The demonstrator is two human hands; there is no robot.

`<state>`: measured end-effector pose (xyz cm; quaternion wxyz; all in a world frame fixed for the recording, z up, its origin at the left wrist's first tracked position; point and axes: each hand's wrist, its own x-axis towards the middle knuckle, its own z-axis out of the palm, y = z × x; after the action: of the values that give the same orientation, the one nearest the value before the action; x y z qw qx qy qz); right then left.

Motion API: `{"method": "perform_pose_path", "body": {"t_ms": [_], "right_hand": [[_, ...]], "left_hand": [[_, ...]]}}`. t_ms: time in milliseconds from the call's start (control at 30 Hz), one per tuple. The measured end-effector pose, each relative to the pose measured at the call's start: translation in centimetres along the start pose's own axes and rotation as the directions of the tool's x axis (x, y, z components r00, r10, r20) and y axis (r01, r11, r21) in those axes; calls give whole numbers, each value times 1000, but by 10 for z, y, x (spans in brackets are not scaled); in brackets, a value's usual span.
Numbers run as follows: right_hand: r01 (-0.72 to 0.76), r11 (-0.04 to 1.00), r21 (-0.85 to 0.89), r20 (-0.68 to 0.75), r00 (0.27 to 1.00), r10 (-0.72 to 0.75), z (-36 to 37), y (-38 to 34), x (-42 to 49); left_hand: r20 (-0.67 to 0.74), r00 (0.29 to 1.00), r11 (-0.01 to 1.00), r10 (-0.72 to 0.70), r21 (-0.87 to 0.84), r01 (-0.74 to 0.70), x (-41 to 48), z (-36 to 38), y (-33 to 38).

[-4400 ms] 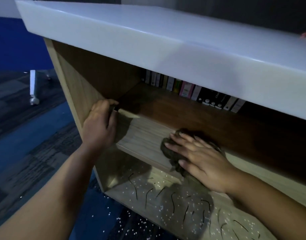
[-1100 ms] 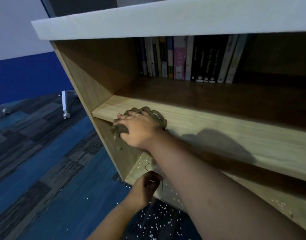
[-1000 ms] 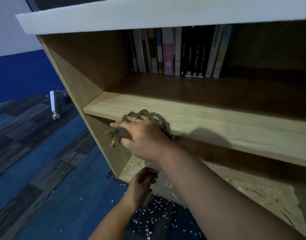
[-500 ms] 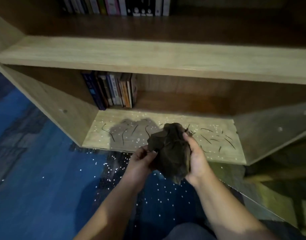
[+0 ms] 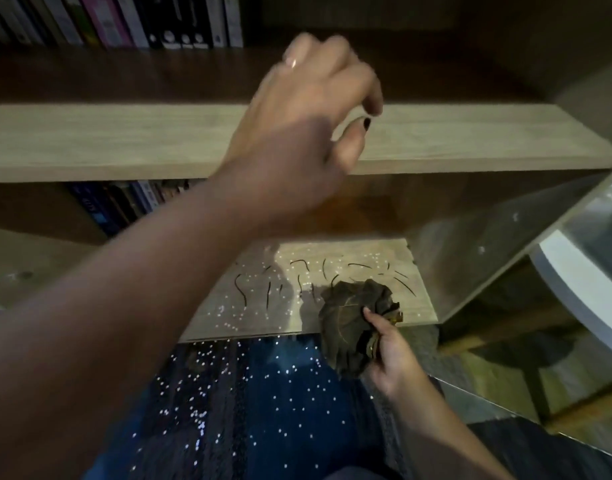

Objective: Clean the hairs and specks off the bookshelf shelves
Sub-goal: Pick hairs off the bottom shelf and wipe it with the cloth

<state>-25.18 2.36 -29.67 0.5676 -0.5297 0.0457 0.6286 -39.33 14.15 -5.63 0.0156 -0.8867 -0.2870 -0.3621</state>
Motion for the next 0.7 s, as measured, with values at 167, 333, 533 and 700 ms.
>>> {"method": "perform_pose_path", "body": {"t_ms": [167,333,533,700], "right_hand": [[10,999,51,-81,997,-5,-34,-12,25],[77,996,33,-98,992,-74,-62,-35,59],[246,868,-432,-394,814,-427,-110,-58,128],[263,635,-727,-279,731,-622,-133,-67,162]], "left_hand": [[484,870,994,92,12,-112,67,46,-23],[542,838,995,70,-93,-23,77,78,-21],[485,875,942,-9,-289,170,75,86,-24],[454,889,934,-51,-293,203,77,87,-26]]}}
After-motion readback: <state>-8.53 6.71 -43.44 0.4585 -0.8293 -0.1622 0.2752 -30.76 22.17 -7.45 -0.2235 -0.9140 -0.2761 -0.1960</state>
